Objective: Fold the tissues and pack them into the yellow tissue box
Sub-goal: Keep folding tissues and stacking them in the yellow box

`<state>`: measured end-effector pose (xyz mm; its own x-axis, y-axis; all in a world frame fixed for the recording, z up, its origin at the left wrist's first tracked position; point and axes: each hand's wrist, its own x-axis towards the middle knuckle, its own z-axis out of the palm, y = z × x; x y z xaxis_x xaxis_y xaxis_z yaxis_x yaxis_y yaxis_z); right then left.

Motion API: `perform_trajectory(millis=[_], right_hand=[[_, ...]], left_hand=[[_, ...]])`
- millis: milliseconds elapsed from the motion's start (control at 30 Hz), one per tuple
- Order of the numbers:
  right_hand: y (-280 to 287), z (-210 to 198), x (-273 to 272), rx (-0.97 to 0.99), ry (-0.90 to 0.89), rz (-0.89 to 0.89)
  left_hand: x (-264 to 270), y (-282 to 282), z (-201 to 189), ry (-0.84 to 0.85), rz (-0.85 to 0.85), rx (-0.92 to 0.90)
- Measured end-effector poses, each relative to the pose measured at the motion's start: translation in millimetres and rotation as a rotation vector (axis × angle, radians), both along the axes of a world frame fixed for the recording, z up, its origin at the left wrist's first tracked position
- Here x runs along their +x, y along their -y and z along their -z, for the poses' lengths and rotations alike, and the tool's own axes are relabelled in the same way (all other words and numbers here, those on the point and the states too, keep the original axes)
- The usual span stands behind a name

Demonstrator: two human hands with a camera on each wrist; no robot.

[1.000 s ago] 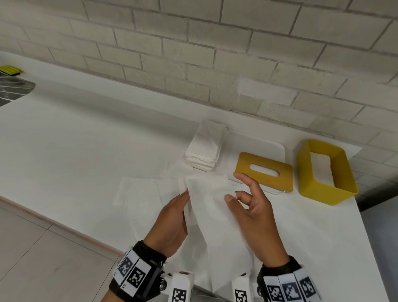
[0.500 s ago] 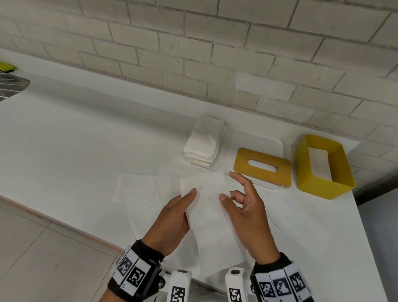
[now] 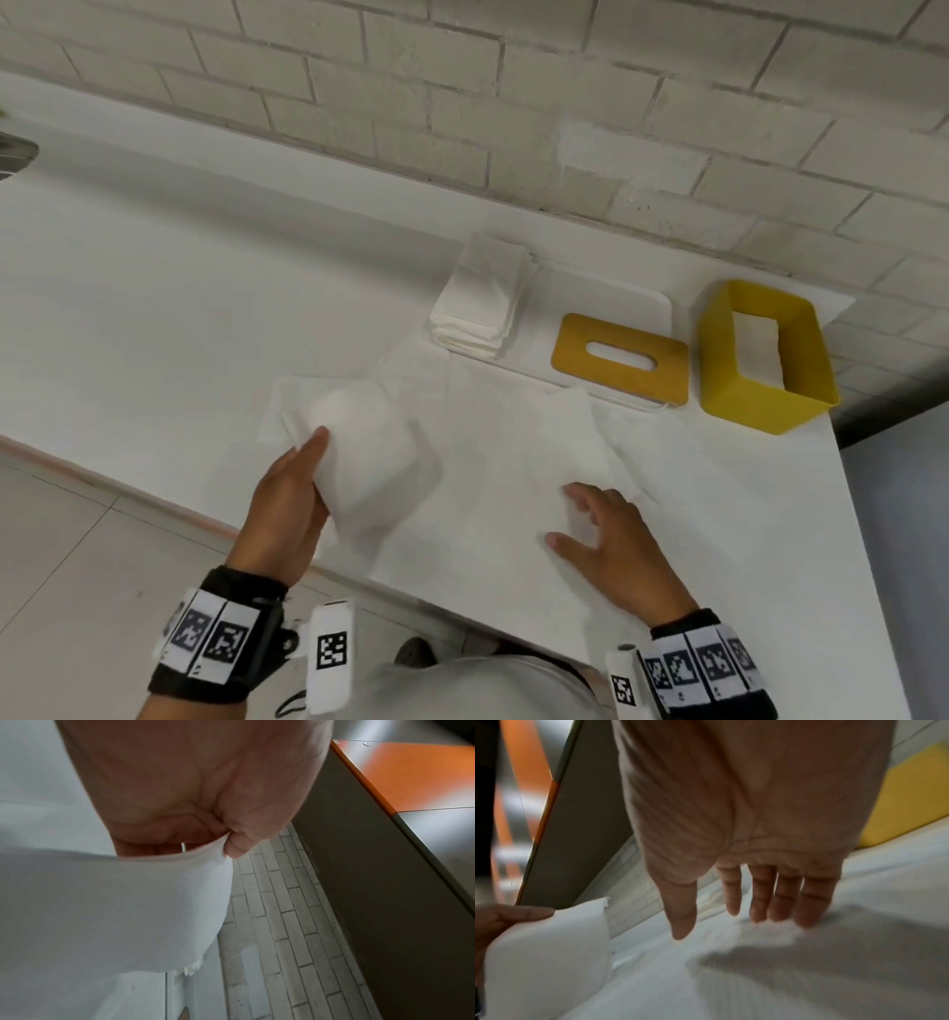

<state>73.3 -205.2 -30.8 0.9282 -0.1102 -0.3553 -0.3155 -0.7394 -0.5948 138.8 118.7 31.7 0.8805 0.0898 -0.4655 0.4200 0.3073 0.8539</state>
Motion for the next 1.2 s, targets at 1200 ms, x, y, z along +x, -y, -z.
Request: perform_trajectory(millis=[1200], right_hand=[[-70,-120,28,0.893,0.202,0.184]], left_hand=[[1,71,-33,0.025,0.295,-0.437]])
